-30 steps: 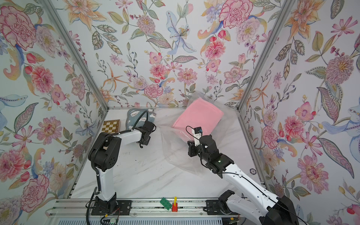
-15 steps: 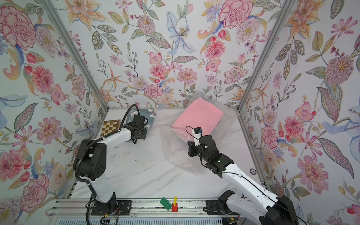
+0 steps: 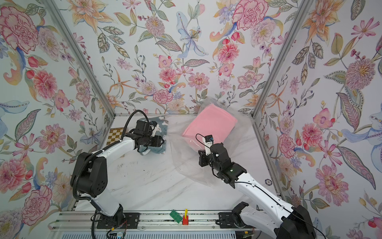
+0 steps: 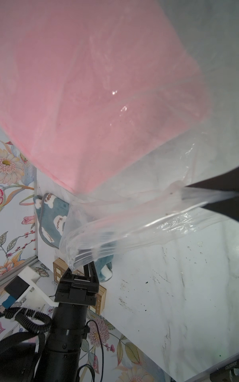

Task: Take the blanket out of the vacuum bag
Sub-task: Place the blanket at the center of the board.

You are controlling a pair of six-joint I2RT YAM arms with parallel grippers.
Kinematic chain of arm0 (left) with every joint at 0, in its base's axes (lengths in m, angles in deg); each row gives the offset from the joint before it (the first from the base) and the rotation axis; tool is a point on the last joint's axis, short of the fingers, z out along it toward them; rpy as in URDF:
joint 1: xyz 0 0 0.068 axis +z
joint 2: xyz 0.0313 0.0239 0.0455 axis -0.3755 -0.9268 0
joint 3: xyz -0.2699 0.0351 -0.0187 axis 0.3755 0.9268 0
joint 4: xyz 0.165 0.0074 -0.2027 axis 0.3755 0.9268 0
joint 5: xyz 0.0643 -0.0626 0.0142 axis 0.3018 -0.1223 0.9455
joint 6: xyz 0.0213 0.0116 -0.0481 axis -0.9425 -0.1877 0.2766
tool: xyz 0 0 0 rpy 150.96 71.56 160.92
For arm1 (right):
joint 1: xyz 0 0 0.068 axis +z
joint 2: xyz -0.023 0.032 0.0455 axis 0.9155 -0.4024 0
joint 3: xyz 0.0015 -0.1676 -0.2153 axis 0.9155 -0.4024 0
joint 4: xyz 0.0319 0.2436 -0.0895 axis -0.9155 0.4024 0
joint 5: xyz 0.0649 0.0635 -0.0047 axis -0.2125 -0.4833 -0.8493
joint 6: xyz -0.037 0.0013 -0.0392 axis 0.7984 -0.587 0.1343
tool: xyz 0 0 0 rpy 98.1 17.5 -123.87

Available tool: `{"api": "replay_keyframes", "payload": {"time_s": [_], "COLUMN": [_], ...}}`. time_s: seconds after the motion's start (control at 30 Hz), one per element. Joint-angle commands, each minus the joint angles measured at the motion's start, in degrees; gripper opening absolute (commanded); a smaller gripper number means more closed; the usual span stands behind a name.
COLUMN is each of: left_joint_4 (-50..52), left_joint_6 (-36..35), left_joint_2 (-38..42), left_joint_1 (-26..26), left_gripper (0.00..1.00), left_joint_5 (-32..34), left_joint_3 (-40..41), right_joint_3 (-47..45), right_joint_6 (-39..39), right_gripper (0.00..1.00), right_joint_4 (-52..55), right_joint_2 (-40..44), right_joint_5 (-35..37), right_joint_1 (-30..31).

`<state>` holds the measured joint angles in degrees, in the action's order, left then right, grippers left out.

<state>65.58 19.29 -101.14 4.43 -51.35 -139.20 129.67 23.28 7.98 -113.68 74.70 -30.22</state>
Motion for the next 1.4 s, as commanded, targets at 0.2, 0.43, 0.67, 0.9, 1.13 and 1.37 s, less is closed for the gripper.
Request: {"api": "replay_keyframes", "payload": {"time_s": [0.2, 0.43, 0.67, 0.9, 1.13, 1.37], "left_joint_4": [-2.8, -11.1, -21.3, -26.2, -30.5, -20.1], "left_joint_6": [7.4, 13.7, 18.9, 20.2, 21.0, 15.0], "left_joint_2": [15.1, 14.3, 8.6, 2.8, 0.0, 3.9], "left_joint_1": [5.5, 11.7, 13.7, 13.8, 13.7, 13.7], "left_gripper": [0.64, 0.71, 0.7, 0.66, 0.39, 0.0], "left_joint_5": [12.1, 7.5, 1.0, 1.7, 2.3, 10.5], "left_joint_3": [11.8, 20.0, 24.4, 25.5, 27.2, 22.7], "right_joint_3": [1.5, 1.7, 1.5, 1.7, 1.7, 0.7], "right_joint_6": [-0.4, -0.4, -0.4, -0.3, 0.0, -0.5], "right_gripper": [0.0, 0.0, 0.0, 0.0, 0.0, 0.0], "right_joint_4": [-2.4, -2.5, -2.0, -1.4, -0.9, -1.3], "right_joint_2": [-3.2, -3.8, -3.4, -2.7, -2.2, -1.7], "right_joint_5": [-0.5, -0.6, -0.3, 0.0, 0.4, 0.6], "right_joint_1": [0.6, 0.6, 0.7, 0.6, 0.7, 0.7]}}
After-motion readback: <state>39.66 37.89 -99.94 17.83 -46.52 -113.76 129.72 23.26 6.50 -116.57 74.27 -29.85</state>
